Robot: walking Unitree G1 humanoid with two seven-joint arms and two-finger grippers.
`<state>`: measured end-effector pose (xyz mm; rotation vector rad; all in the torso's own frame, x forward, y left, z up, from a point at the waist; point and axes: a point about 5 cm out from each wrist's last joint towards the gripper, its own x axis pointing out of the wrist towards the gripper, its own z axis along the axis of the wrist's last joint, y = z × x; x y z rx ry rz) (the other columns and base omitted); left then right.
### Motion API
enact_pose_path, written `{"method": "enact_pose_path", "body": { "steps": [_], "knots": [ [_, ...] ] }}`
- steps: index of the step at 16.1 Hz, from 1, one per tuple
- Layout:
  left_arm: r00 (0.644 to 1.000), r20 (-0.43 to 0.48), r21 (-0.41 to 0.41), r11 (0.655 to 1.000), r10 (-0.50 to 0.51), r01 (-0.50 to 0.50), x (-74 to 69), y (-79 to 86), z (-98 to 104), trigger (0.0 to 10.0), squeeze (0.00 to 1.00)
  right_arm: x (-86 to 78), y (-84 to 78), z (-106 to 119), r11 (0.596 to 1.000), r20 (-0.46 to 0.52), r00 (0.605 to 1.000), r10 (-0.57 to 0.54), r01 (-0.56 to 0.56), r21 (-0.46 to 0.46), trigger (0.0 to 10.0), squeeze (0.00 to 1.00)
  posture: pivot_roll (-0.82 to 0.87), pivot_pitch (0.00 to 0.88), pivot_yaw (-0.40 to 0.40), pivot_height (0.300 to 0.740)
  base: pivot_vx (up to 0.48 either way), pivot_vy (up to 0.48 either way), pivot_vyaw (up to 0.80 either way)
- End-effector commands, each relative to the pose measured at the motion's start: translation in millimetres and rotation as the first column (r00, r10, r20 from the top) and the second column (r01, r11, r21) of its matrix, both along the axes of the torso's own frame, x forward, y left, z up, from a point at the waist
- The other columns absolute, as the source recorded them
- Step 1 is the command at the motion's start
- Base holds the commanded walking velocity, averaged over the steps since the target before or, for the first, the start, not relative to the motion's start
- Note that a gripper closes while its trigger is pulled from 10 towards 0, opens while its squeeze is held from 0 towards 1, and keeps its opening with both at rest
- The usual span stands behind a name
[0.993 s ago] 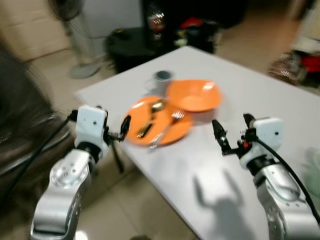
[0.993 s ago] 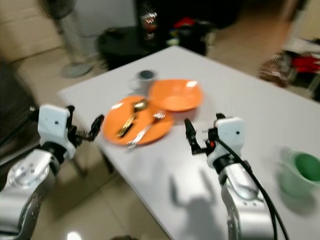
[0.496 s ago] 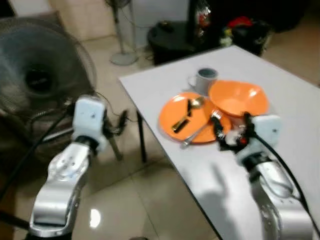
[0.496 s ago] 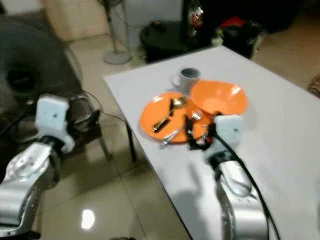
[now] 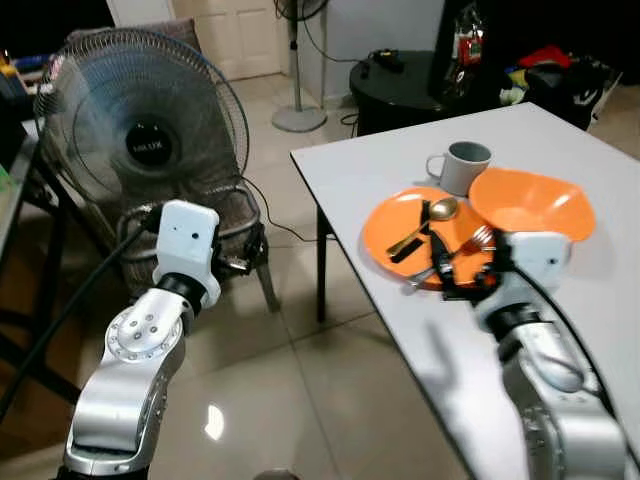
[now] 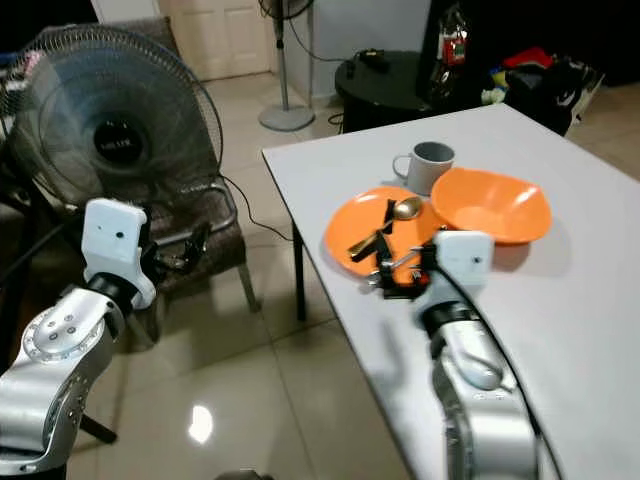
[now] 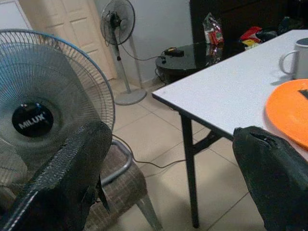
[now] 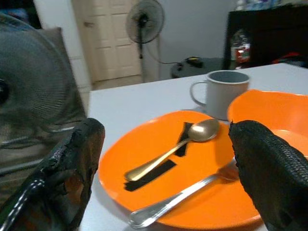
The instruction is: Setting the table
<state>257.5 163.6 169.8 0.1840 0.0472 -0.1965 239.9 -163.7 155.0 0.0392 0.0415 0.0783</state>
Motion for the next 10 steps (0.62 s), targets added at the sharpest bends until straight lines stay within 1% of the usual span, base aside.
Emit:
{"method": "enact_pose_path", "body": {
  "steps": [1, 3, 5, 6, 7, 9, 10],
  "knots": [
    [1.000, 0.005, 0.011, 1.000, 0.019, -0.019, 1.4, 5.2, 1.5, 10.0, 0.00, 3.2, 5.3, 1.5, 1.000, 0.002, 1.000, 0.016, -0.016, 0.008, 10.0, 1.00, 0.06, 0.000, 0.049, 0.740, 0.000, 0.289, 0.00],
    [1.000, 0.005, 0.004, 1.000, -0.003, 0.003, 1.9, 1.0, 2.2, 10.0, 0.00, 4.6, 4.2, 3.8, 1.000, 0.009, 1.000, 0.015, -0.015, 0.014, 10.0, 1.00, 0.05, 0.000, 0.041, 0.740, 0.000, 0.291, 0.00],
    [1.000, -0.002, 0.004, 1.000, 0.010, -0.010, 1.0, 2.3, 0.2, 10.0, 0.00, 4.8, 4.3, 3.3, 1.000, 0.004, 1.000, 0.017, -0.017, 0.011, 10.0, 1.00, 0.05, 0.000, 0.047, 0.740, 0.000, 0.292, 0.00],
    [1.000, -0.007, 0.005, 1.000, -0.002, 0.002, -1.0, 1.2, 0.0, 10.0, 0.00, 3.9, 5.6, 3.3, 0.999, 0.000, 1.000, 0.028, -0.028, 0.015, 10.0, 1.00, 0.06, 0.000, 0.041, 0.740, 0.000, 0.292, 0.00],
    [1.000, -0.011, 0.007, 1.000, 0.004, -0.004, -2.0, 3.7, -1.4, 10.0, 0.00, 3.3, 7.3, 2.3, 0.999, -0.005, 0.999, 0.036, -0.036, 0.018, 10.0, 1.00, 0.06, 0.000, 0.038, 0.740, 0.000, 0.292, 0.00],
    [1.000, -0.021, 0.016, 1.000, 0.012, -0.012, -1.7, 6.0, -3.7, 10.0, 0.00, 4.3, 9.8, 1.2, 0.999, -0.010, 0.999, 0.045, -0.045, 0.021, 10.0, 1.00, 0.06, 0.000, 0.040, 0.740, 0.000, 0.291, 0.00],
    [1.000, -0.021, 0.016, 1.000, 0.004, -0.003, -1.9, 4.6, -3.0, 10.0, 0.00, 4.5, 10.1, 1.8, 0.999, -0.008, 0.999, 0.050, -0.050, 0.022, 10.0, 1.00, 0.07, 0.000, 0.034, 0.740, 0.000, 0.292, 0.00]
  ]
}}
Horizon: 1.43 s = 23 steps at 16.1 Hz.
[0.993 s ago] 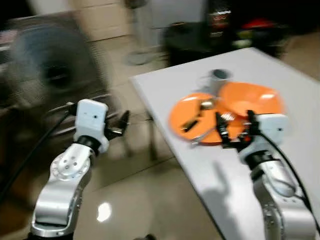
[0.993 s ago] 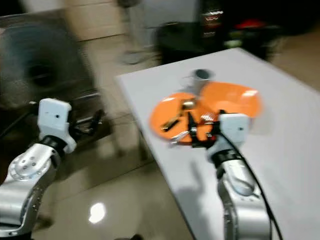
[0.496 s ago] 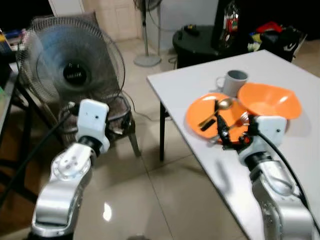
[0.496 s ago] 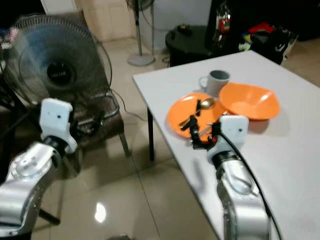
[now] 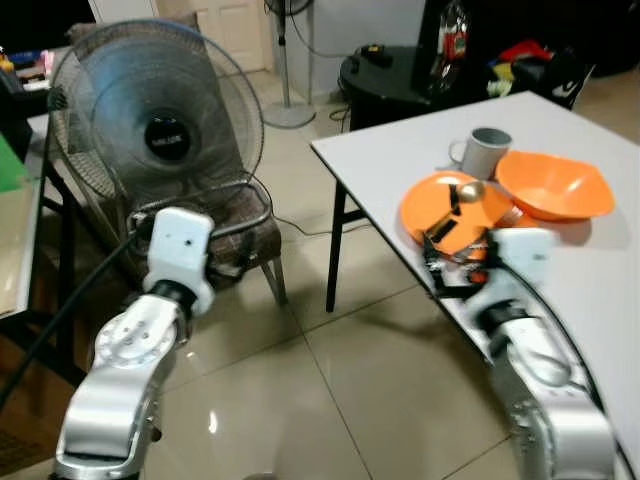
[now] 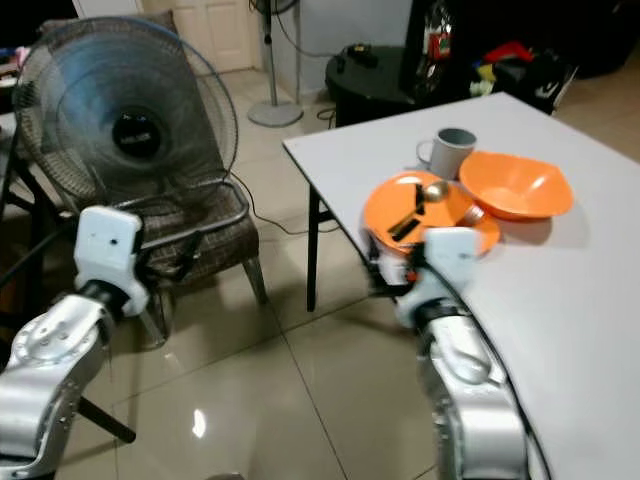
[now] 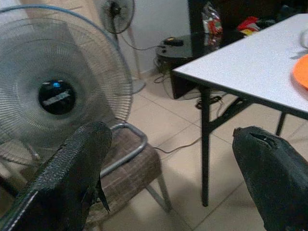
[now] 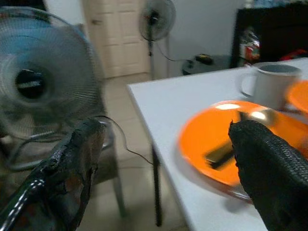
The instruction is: Setting the table
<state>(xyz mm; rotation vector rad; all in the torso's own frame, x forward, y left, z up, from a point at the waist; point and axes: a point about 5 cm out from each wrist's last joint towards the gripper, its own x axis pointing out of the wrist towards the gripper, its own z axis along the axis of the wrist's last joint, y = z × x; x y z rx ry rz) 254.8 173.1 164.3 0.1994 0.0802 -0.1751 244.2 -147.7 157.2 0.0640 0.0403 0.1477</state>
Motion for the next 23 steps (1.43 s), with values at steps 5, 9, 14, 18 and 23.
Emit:
{"method": "enact_pose_path", "body": {
  "steps": [5, 9, 14, 18, 23],
  "knots": [
    [1.000, 0.007, -0.006, 1.000, -0.030, 0.030, 1.3, -5.7, 2.7, 10.0, 0.00, 2.9, -6.1, -1.8, 0.999, -0.022, 0.999, -0.030, 0.030, 0.011, 10.0, 1.00, 0.07, 0.000, 0.033, 0.740, 0.000, 0.285, 0.00],
    [1.000, -0.001, -0.014, 1.000, -0.018, 0.018, 1.4, -3.0, 2.3, 10.0, 0.00, 1.7, -5.8, -2.6, 0.999, -0.024, 0.999, -0.034, 0.034, 0.018, 10.0, 1.00, 0.07, 0.000, 0.039, 0.740, 0.000, 0.275, 0.00],
    [1.000, -0.019, -0.016, 1.000, -0.016, 0.015, -1.6, -2.7, -2.7, 10.0, 0.00, 2.4, -5.5, -0.5, 0.999, -0.013, 1.000, 0.021, -0.021, -0.042, 10.0, 1.00, 0.06, 0.000, 0.040, 0.740, 0.000, 0.283, 0.00],
    [0.997, -0.071, -0.006, 1.000, 0.022, -0.022, -9.7, 8.7, -17.1, 10.0, 0.00, 9.7, -27.0, 6.2, 0.985, 0.028, 0.994, 0.110, -0.105, -0.140, 10.0, 1.00, 0.07, 0.000, 0.030, 0.740, 0.000, 0.281, 0.00],
    [0.997, -0.055, -0.004, 0.999, 0.052, -0.052, -13.2, 11.6, -13.1, 10.0, 0.00, 10.6, -20.6, -0.8, 0.993, 0.000, 0.996, 0.094, -0.093, -0.071, 10.0, 1.00, 0.10, 0.000, -0.007, 0.740, 0.000, 0.283, 0.00]
  ]
}}
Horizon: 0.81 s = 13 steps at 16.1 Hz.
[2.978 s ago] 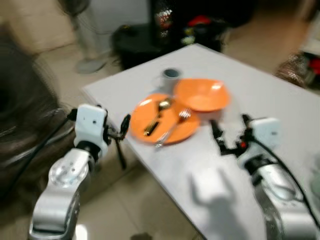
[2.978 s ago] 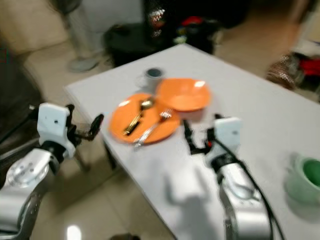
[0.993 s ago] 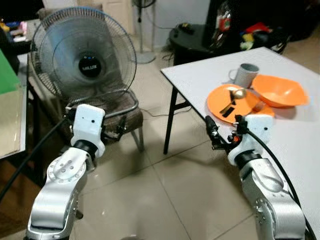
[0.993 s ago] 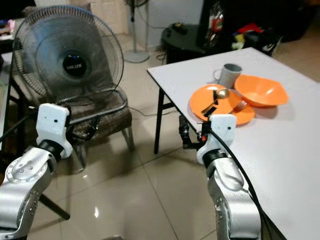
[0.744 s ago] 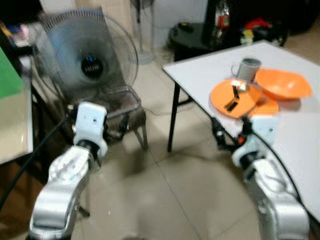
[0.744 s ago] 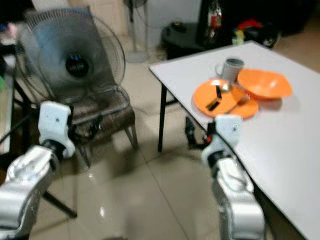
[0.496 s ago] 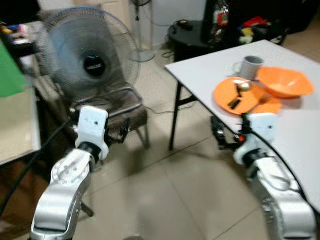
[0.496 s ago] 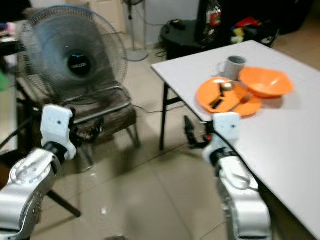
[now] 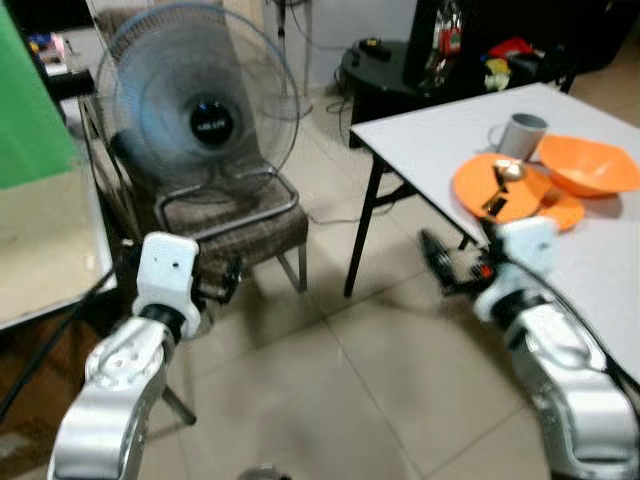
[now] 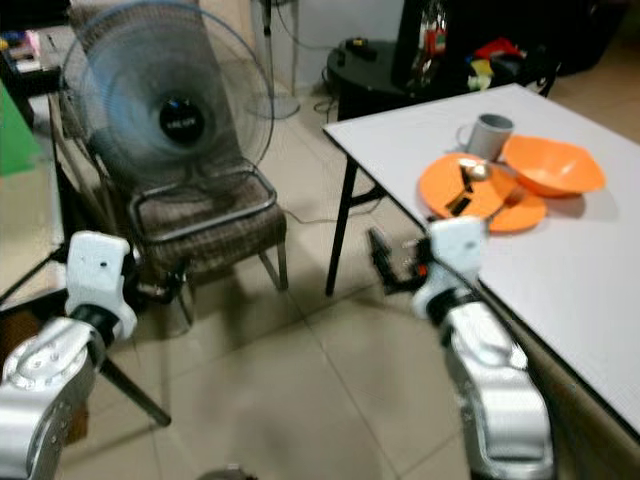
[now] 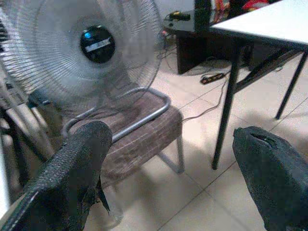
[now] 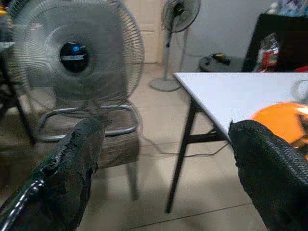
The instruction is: Setting the table
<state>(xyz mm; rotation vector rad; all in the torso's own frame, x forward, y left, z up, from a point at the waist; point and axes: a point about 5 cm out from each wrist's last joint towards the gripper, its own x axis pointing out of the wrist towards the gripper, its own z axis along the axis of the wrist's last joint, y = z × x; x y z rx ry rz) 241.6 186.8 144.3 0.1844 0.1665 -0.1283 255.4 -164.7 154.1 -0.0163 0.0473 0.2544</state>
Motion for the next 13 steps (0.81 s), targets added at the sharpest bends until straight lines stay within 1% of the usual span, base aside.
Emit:
{"method": "enact_pose_path", "body": {
  "steps": [1, 5, 9, 13],
  "knots": [
    [0.999, 0.038, -0.001, 1.000, 0.000, 0.000, 0.0, -1.4, 9.8, 10.0, 0.00, -4.5, 1.5, -3.5, 0.998, -0.020, 0.999, -0.041, 0.042, 0.054, 10.0, 1.00, 0.10, 0.000, -0.007, 0.740, 0.000, 0.292, 0.00],
    [0.999, 0.040, 0.001, 1.000, -0.014, 0.014, 1.9, -3.1, 10.0, 10.0, 0.00, -6.6, 7.4, -5.5, 0.996, -0.022, 0.999, -0.042, 0.044, 0.081, 10.0, 1.00, 0.10, 0.000, 0.010, 0.740, 0.000, 0.292, 0.00],
    [0.999, 0.043, 0.004, 1.000, -0.027, 0.027, 6.9, -4.0, 11.7, 10.0, 0.00, -6.5, 7.1, -4.8, 0.994, -0.019, 0.998, -0.059, 0.060, 0.087, 10.0, 1.00, 0.08, 0.000, 0.026, 0.740, 0.000, 0.295, 0.00],
    [0.998, 0.046, 0.006, 0.999, -0.032, 0.032, 10.3, -5.6, 12.6, 10.0, 0.00, -5.3, 8.6, -4.9, 0.993, -0.020, 0.997, -0.070, 0.071, 0.092, 10.0, 1.00, 0.09, 0.000, 0.025, 0.740, 0.000, 0.298, 0.74]
  ]
}}
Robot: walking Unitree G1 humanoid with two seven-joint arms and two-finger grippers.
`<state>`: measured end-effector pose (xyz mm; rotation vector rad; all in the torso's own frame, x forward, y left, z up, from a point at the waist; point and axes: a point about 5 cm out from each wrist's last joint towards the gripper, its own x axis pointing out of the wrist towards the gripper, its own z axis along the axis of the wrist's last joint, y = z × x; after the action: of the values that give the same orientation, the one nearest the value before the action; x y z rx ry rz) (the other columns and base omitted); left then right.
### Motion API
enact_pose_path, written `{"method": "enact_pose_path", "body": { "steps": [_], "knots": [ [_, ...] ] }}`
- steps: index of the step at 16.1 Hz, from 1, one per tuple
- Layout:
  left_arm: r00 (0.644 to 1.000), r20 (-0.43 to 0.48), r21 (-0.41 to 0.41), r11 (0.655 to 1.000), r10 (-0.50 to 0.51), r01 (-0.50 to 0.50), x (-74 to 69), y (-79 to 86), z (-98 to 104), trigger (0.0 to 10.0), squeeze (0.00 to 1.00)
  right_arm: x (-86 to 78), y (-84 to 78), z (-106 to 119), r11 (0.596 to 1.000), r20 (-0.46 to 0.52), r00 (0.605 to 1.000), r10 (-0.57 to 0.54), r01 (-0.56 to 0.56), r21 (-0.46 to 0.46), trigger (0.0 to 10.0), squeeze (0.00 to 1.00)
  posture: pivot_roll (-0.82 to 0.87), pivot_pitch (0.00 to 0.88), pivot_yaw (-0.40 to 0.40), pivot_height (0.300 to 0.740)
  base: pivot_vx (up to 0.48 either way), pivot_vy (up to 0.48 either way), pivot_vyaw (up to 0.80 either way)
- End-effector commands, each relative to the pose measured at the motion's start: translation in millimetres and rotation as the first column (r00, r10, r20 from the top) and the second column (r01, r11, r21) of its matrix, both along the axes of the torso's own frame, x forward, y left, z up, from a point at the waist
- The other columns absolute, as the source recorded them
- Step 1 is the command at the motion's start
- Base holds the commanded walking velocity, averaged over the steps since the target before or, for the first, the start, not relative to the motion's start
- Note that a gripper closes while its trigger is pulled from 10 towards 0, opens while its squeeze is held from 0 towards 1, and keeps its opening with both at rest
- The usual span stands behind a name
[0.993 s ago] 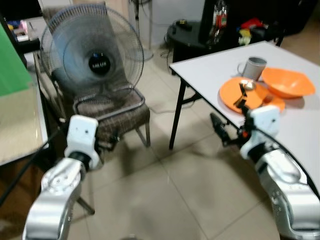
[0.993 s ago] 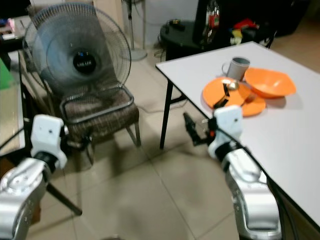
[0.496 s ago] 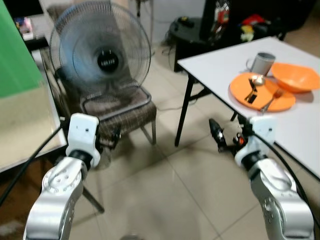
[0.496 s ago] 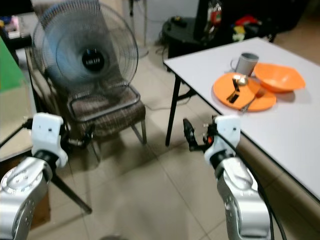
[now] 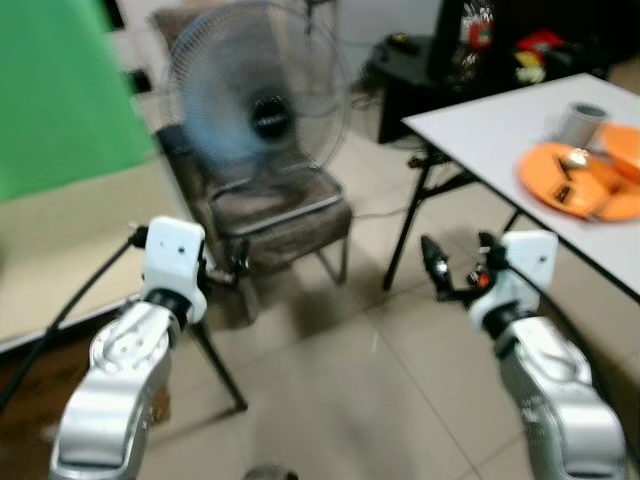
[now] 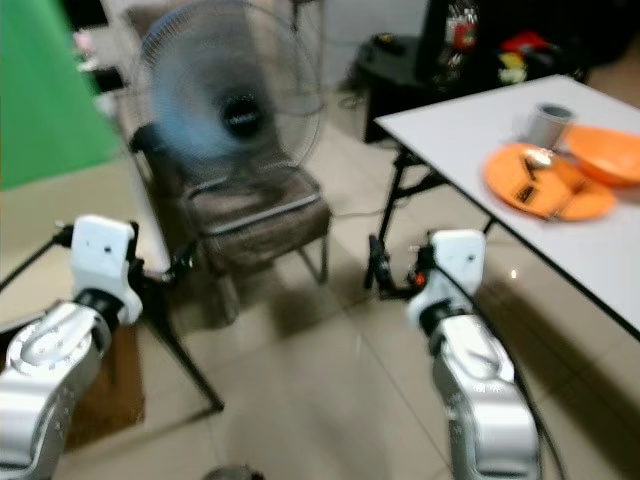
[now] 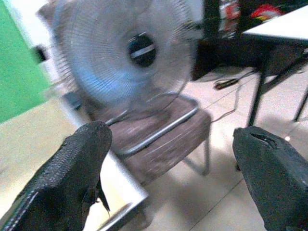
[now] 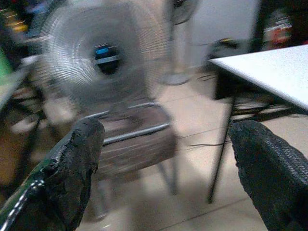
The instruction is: Setting the table
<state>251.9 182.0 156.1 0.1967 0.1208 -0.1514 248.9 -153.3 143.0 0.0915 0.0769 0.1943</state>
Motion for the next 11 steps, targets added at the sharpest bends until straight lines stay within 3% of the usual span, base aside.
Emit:
{"method": "enact_pose_path", "body": {
  "steps": [1, 11],
  "knots": [
    [1.000, 0.000, 0.002, 1.000, -0.001, 0.001, 0.1, 0.4, 0.0, 10.0, 0.00, 2.1, -1.9, 5.9, 1.000, 0.026, 1.000, -0.008, 0.008, -0.011, 10.0, 1.00, 0.09, 0.000, 0.029, 0.740, 0.000, 0.300, 0.80],
    [1.000, 0.007, 0.020, 1.000, -0.021, 0.021, 0.6, 2.1, 3.8, 10.0, 0.00, 4.8, 2.3, 5.4, 1.000, 0.032, 0.999, -0.009, 0.009, 0.011, 10.0, 1.00, 0.11, 0.000, 0.028, 0.740, 0.000, 0.300, 0.80]
  ]
}}
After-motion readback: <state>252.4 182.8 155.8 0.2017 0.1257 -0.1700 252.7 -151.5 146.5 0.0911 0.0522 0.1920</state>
